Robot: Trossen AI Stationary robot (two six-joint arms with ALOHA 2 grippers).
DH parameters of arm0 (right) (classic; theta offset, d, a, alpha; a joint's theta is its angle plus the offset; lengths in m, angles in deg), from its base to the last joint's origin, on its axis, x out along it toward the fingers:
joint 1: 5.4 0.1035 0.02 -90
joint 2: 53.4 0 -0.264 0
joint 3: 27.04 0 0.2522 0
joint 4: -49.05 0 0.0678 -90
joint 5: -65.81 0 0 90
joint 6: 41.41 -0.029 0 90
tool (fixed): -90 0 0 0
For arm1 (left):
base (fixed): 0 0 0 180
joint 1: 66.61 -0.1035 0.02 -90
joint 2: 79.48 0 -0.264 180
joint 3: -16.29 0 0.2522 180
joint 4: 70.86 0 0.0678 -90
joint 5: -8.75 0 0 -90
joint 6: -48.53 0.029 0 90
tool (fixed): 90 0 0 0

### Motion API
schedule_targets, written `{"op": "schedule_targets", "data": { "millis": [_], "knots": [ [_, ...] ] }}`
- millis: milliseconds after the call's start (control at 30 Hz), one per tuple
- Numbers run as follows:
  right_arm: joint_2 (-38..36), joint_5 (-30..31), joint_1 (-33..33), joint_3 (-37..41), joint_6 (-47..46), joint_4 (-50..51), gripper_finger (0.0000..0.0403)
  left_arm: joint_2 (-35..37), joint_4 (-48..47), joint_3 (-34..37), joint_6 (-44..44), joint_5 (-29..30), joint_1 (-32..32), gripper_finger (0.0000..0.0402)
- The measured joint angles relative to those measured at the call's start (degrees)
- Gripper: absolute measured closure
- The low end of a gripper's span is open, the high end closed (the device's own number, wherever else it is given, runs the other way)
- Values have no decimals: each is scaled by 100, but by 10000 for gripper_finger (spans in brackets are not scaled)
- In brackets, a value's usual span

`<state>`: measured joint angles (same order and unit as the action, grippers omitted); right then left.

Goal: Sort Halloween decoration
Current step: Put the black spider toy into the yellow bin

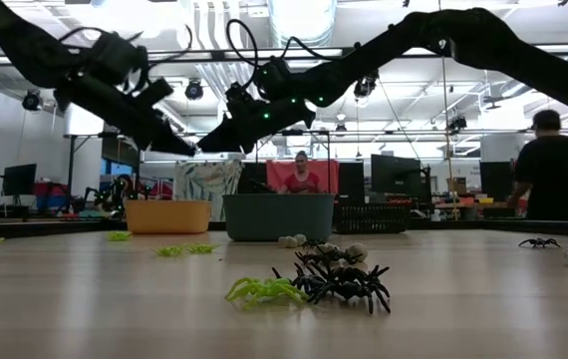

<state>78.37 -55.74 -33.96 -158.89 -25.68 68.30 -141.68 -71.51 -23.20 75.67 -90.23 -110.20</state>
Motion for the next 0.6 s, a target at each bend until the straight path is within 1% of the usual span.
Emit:
{"op": "schedule_targets", "data": {
  "millis": [167, 267, 433, 600],
  "knots": [
    [0, 0, 1, -1, -1, 5, 209, -460, 144, -153, 90, -14, -55, 291],
    [0, 0, 0, -1, -2, 5, 209, -631, 139, -236, 162, -18, -55, 299],
    [0, 0, 1, -1, -5, 19, 209, -665, 131, -254, 235, -18, -57, 329],
    [0, 0, 0, -1, -5, 22, 209, -532, 129, -249, 237, -17, -57, 371]
  ]
}}
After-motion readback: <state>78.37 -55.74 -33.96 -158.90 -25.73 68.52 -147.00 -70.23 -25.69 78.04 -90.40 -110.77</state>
